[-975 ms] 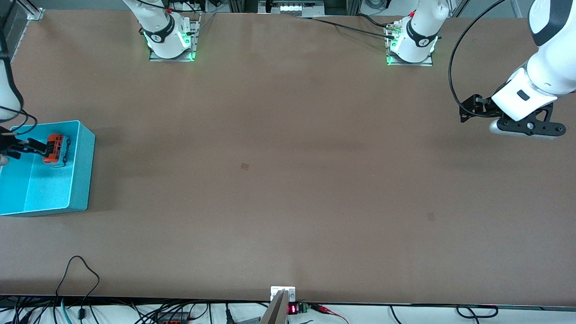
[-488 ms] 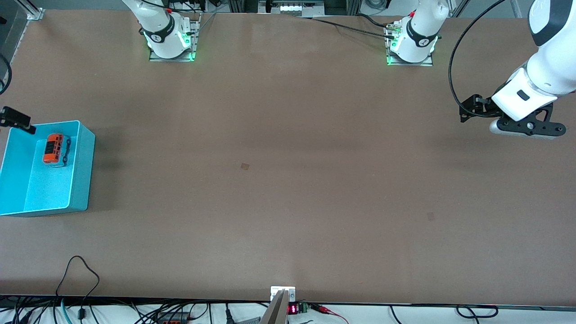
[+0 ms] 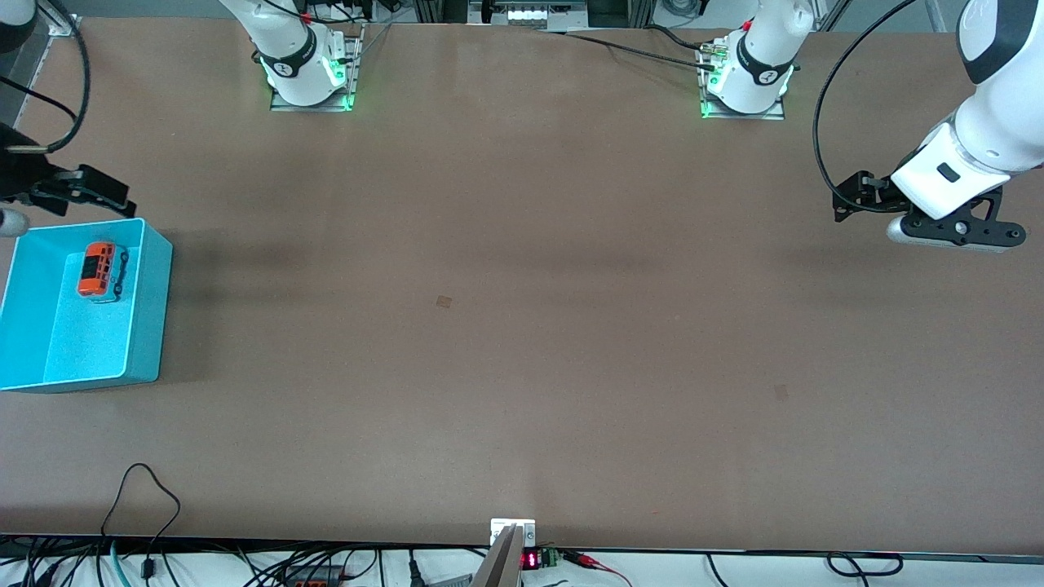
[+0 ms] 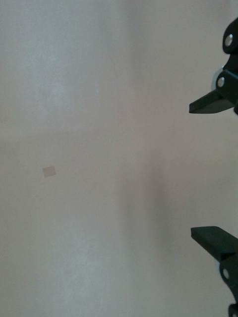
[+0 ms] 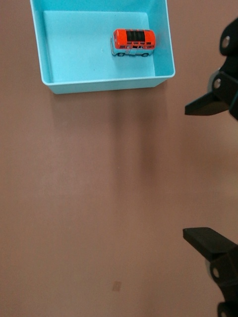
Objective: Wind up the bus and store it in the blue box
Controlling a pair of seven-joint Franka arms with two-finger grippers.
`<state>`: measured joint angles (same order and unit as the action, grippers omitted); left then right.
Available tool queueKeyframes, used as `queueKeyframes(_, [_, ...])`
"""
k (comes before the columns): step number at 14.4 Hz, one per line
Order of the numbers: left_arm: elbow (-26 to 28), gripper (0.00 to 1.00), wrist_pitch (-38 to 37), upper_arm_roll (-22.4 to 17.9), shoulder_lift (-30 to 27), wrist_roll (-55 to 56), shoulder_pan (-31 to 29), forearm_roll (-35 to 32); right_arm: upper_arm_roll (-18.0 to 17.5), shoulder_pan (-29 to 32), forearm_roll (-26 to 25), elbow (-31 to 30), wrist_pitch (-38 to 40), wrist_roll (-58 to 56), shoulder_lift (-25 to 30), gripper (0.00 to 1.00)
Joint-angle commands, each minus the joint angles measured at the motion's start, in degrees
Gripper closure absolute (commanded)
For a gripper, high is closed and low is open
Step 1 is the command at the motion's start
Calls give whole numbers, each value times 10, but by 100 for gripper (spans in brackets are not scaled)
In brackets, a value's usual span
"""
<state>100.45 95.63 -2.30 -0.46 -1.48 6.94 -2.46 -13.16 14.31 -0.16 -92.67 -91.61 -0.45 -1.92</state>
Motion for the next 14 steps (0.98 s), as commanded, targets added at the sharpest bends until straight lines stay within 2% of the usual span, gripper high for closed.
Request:
queueKeyframes(1, [0, 0, -8, 0, -9, -12, -2, -1, 14, -26, 1, 38, 37, 3, -14, 0])
queueKeyframes(2, [0, 0, -8, 0, -9, -12, -2, -1, 42, -51, 0, 43, 42, 3, -17, 0])
queueKeyframes(5, [0, 0, -8, 0, -9, -12, -2, -1, 172, -173, 3, 44, 43, 3, -21, 0])
queueKeyframes(6, [0, 0, -8, 0, -9, -12, -2, -1, 191, -190, 4, 44, 42, 3, -21, 0])
queueKeyframes(14, [0, 0, -8, 0, -9, -12, -2, -1, 192, -184, 2, 43, 39, 3, -21, 0])
